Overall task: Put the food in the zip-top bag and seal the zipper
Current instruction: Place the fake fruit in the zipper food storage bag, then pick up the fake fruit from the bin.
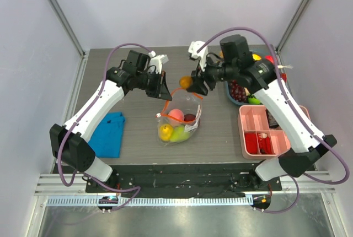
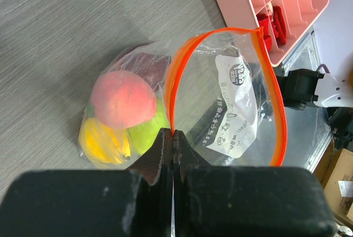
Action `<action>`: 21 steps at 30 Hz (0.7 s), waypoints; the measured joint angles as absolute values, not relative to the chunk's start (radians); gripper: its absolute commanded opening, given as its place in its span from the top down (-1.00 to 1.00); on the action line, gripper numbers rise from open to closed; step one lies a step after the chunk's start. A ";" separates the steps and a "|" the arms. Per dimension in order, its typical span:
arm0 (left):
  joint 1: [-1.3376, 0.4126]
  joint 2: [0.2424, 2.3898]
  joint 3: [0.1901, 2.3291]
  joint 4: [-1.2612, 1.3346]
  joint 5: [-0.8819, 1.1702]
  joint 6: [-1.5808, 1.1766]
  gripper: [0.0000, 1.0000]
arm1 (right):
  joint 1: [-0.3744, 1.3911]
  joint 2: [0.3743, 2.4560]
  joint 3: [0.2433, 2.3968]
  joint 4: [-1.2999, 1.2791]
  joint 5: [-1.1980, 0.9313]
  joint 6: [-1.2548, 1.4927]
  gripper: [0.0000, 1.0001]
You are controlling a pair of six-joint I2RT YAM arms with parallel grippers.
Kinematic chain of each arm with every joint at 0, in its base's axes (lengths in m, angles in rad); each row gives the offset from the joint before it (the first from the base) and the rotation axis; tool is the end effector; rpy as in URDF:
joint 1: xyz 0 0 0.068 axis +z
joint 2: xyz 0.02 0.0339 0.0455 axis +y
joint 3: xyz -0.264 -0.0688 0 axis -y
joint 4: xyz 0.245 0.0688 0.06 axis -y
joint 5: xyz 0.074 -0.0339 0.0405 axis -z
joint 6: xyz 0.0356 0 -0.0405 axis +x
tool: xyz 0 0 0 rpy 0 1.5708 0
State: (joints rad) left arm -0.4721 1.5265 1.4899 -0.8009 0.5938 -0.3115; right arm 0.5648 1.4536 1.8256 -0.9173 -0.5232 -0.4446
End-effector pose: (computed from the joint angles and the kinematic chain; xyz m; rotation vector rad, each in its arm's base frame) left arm 0.2801 -0.1654 0.3513 0.4891 2.4474 -1.0644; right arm 0.2314 0.1677 0.4663 -1.2755 1.6630 0.6239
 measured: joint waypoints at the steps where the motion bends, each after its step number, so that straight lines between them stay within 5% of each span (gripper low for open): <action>1: -0.472 1.526 1.490 -0.801 0.594 -0.311 1.00 | 0.582 1.455 1.801 -0.918 -0.532 -0.440 0.20; 8: -0.472 1.526 1.490 -0.801 0.594 -0.311 1.00 | 0.677 1.500 1.686 -1.000 -0.559 -0.437 -0.99; 13: -0.472 1.526 1.490 -0.801 0.595 -0.311 1.00 | 0.631 1.520 1.760 -1.026 -0.601 -0.402 -1.00; 21: -0.472 1.526 1.490 -0.800 0.597 -0.311 1.00 | 0.171 1.794 2.112 -0.939 -0.680 -0.193 -0.99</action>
